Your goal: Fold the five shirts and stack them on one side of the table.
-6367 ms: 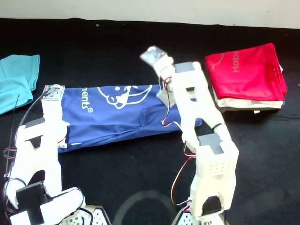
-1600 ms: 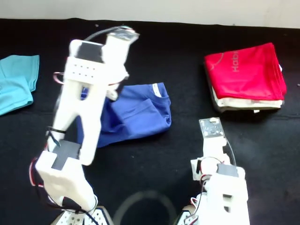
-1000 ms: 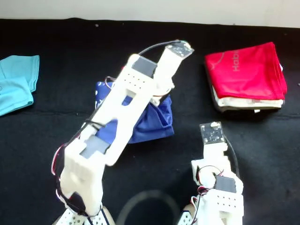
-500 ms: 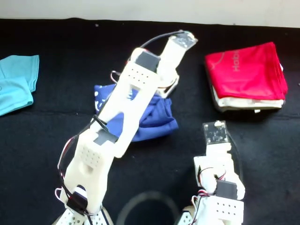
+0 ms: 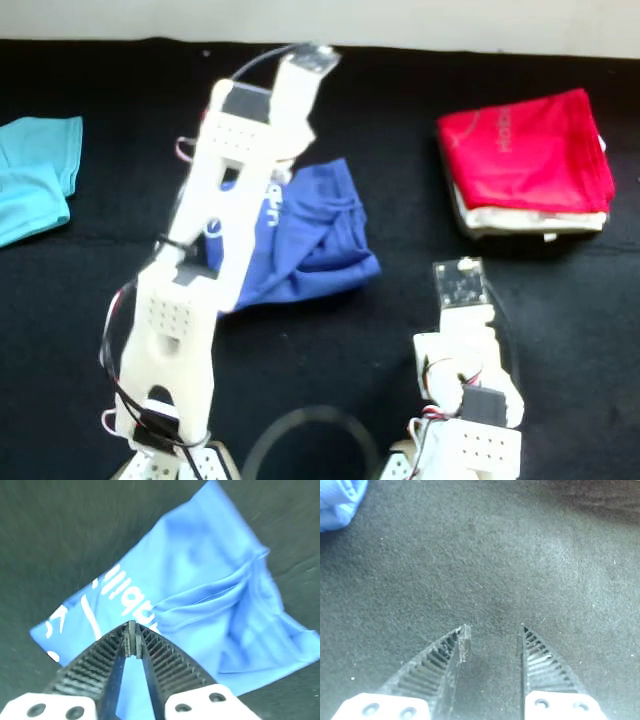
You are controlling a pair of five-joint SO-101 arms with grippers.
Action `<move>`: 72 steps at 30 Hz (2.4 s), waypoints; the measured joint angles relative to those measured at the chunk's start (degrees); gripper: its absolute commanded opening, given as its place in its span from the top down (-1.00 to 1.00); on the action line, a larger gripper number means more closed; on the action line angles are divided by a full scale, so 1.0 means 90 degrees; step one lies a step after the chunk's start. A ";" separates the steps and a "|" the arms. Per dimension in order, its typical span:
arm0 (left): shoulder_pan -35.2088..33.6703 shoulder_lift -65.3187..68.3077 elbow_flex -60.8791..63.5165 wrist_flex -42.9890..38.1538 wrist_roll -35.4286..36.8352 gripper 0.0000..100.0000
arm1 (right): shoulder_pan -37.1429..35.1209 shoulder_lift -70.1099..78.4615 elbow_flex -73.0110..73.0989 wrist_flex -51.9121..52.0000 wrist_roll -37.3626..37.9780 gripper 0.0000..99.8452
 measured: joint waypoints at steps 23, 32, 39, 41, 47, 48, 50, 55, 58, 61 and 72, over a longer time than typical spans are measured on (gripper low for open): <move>0.1924 0.0615 0.0176 0.0801 0.0527 0.98 | 0.0010 0.0000 0.0000 0.0000 0.0000 0.67; 0.2051 -0.0156 0.0195 0.1026 0.0567 0.98 | 0.0010 0.0000 0.0000 0.0000 0.0000 0.67; 0.1641 -0.0274 0.0205 0.1045 0.0586 0.98 | 0.0010 0.0000 0.0000 0.0000 0.0000 0.67; 0.1631 -0.0068 0.0205 0.1045 0.0567 0.98 | 0.0010 0.0000 0.0000 0.0000 0.0000 0.67; 0.1866 0.0352 0.0215 0.1045 0.0860 0.98 | 0.0010 0.0000 0.0000 0.0000 0.0000 0.67; 0.1963 0.0391 0.0215 0.1045 0.0869 0.98 | 0.0010 0.0000 0.0000 0.0000 0.0000 0.67; 0.2198 0.0430 0.0215 0.1045 0.0879 0.98 | 0.0010 0.0000 0.0000 0.0000 0.0000 0.67; 0.2647 0.0430 0.0215 0.1045 0.1074 0.98 | 0.0010 0.0000 0.0000 0.0000 0.0000 0.67; 0.2725 0.0430 0.0225 0.1084 0.1143 0.98 | 0.0010 0.0000 0.0000 0.0000 0.0000 0.67; 0.2842 0.0430 0.0469 0.1084 0.1153 0.98 | 0.0010 0.0000 0.0000 0.0000 0.0000 0.67; 0.2901 -0.1065 0.1661 0.1094 0.1153 0.98 | 0.0039 0.0000 0.0000 0.0000 0.0000 0.67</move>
